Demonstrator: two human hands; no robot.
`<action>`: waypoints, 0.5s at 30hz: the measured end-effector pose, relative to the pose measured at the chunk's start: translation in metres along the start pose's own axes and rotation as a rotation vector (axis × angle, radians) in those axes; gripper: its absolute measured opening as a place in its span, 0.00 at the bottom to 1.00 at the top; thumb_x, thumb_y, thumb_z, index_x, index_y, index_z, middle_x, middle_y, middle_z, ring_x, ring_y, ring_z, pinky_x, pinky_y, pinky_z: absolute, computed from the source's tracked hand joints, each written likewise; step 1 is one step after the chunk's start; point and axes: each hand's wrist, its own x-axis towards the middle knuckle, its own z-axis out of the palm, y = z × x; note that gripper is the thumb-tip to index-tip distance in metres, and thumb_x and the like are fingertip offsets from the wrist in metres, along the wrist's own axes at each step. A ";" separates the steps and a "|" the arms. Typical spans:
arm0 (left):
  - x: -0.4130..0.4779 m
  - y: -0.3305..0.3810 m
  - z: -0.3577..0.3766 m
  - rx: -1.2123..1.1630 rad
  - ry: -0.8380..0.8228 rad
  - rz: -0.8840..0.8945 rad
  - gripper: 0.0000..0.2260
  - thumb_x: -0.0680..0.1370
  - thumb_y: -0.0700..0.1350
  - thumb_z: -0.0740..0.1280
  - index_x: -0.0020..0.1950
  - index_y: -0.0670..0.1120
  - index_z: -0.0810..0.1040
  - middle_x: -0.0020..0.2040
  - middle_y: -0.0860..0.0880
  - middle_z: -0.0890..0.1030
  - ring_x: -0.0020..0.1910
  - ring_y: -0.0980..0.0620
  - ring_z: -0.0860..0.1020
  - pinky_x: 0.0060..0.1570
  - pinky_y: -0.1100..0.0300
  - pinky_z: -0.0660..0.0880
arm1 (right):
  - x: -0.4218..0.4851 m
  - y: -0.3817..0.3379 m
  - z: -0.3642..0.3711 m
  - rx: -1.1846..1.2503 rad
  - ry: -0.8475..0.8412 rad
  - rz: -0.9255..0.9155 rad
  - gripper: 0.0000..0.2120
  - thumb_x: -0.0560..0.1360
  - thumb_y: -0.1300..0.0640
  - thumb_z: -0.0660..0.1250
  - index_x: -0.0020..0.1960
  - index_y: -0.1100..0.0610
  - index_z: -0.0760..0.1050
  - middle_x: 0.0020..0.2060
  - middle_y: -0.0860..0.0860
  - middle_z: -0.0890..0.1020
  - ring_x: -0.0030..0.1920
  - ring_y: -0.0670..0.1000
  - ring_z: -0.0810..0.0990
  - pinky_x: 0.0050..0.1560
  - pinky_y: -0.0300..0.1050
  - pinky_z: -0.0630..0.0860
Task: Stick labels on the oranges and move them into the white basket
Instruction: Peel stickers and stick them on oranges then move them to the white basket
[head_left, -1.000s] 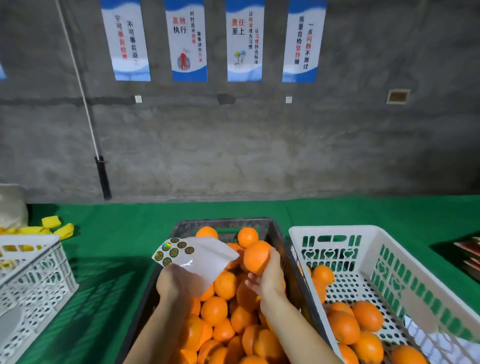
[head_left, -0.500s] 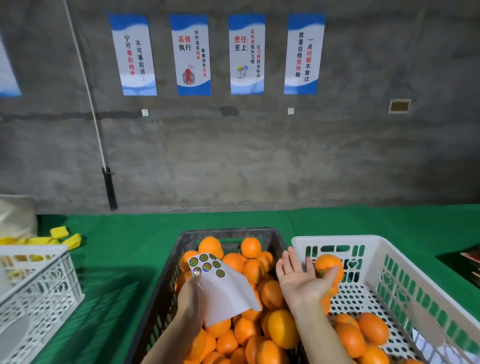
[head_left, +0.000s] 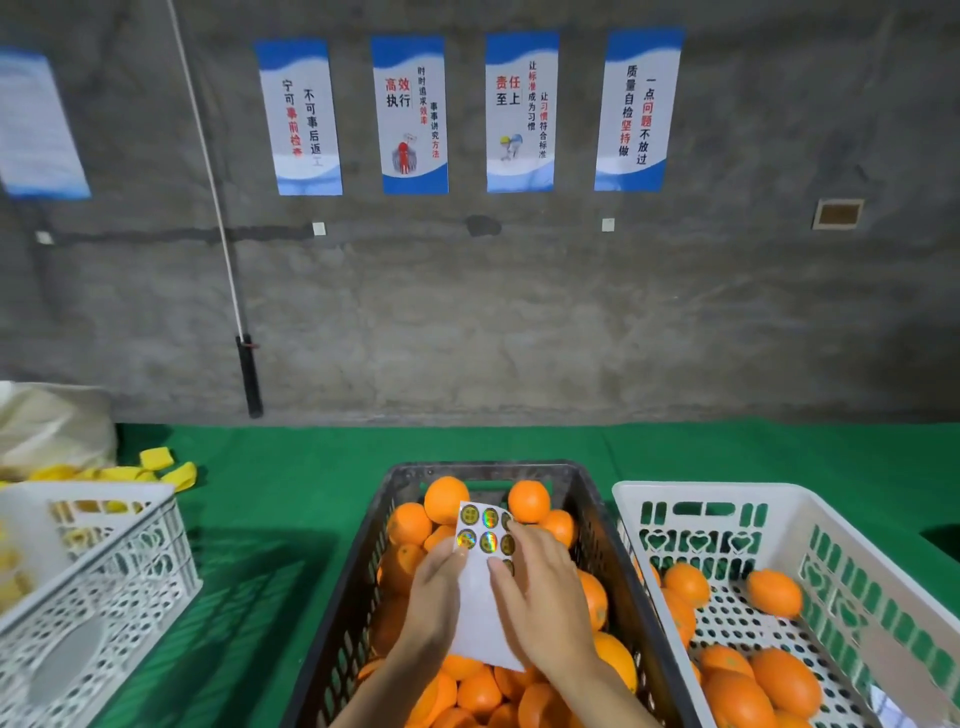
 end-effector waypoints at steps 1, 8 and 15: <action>0.001 0.000 -0.001 0.010 -0.021 0.009 0.08 0.82 0.38 0.62 0.52 0.42 0.81 0.43 0.48 0.87 0.40 0.52 0.85 0.34 0.65 0.79 | 0.000 -0.001 -0.001 -0.005 0.005 0.000 0.24 0.81 0.42 0.61 0.74 0.49 0.67 0.68 0.43 0.71 0.68 0.46 0.69 0.68 0.45 0.68; 0.003 -0.001 -0.005 0.037 -0.072 0.014 0.10 0.82 0.42 0.63 0.54 0.46 0.84 0.49 0.44 0.86 0.45 0.45 0.85 0.37 0.62 0.80 | 0.000 -0.007 -0.004 0.006 -0.005 0.001 0.22 0.81 0.44 0.63 0.73 0.48 0.70 0.71 0.42 0.70 0.71 0.44 0.66 0.71 0.45 0.67; 0.009 -0.009 -0.008 0.069 -0.139 0.060 0.12 0.82 0.37 0.61 0.57 0.46 0.83 0.52 0.43 0.86 0.49 0.43 0.85 0.41 0.58 0.81 | 0.002 -0.006 -0.005 0.017 0.008 0.046 0.15 0.80 0.49 0.68 0.64 0.52 0.79 0.62 0.44 0.75 0.64 0.45 0.71 0.65 0.34 0.65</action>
